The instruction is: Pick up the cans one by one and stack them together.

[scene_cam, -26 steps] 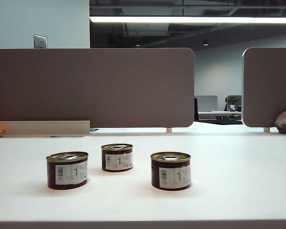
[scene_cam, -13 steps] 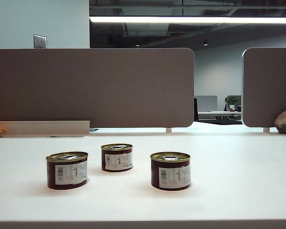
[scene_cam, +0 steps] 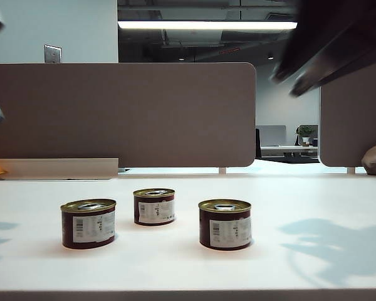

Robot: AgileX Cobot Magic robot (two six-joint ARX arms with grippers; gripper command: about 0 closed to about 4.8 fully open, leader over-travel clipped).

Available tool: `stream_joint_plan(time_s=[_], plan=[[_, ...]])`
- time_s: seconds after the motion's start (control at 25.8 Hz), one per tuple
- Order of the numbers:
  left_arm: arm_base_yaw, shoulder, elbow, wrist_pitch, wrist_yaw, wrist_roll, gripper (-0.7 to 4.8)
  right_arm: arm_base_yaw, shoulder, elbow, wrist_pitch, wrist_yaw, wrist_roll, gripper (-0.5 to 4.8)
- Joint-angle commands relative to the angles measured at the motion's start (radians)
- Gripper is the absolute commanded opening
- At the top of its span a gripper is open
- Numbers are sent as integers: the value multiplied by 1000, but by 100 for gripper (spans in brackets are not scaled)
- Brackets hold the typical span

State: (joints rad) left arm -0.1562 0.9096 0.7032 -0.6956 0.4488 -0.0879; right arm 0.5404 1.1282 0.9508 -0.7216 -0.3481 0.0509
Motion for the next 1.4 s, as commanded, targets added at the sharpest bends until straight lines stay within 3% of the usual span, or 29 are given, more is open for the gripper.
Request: stream_joint_plan(time_s=[0.04, 0.23, 0.43, 0.47, 0.5, 1.09, 1.2, 1.28, 1.36, 1.4], plan=[[-84, 33, 20, 16, -123, 57, 70, 52, 123, 76, 10, 78, -8, 196], [-165, 87, 19, 39, -166, 77, 108, 69, 315, 209, -70, 109, -13, 350], [-165, 120, 19, 88, -172, 73, 133, 69, 401, 245, -86, 156, -26, 429], [-165, 130, 19, 108, -163, 73, 162, 69, 418, 245, -91, 155, -26, 445], [-165, 142, 19, 126, -152, 73, 192, 69, 431, 245, -97, 153, -26, 445], [-167, 248, 19, 235, -130, 73, 227, 185, 571, 245, -82, 191, -25, 474], [-167, 280, 19, 238, -129, 74, 315, 188, 589, 245, -62, 197, -25, 474], [-169, 312, 19, 251, -109, 74, 319, 188, 589, 246, -18, 216, -10, 472], [-169, 325, 19, 256, -108, 73, 319, 186, 590, 247, -5, 216, 6, 458], [-169, 340, 19, 262, -98, 73, 319, 185, 590, 248, 3, 217, 6, 403]])
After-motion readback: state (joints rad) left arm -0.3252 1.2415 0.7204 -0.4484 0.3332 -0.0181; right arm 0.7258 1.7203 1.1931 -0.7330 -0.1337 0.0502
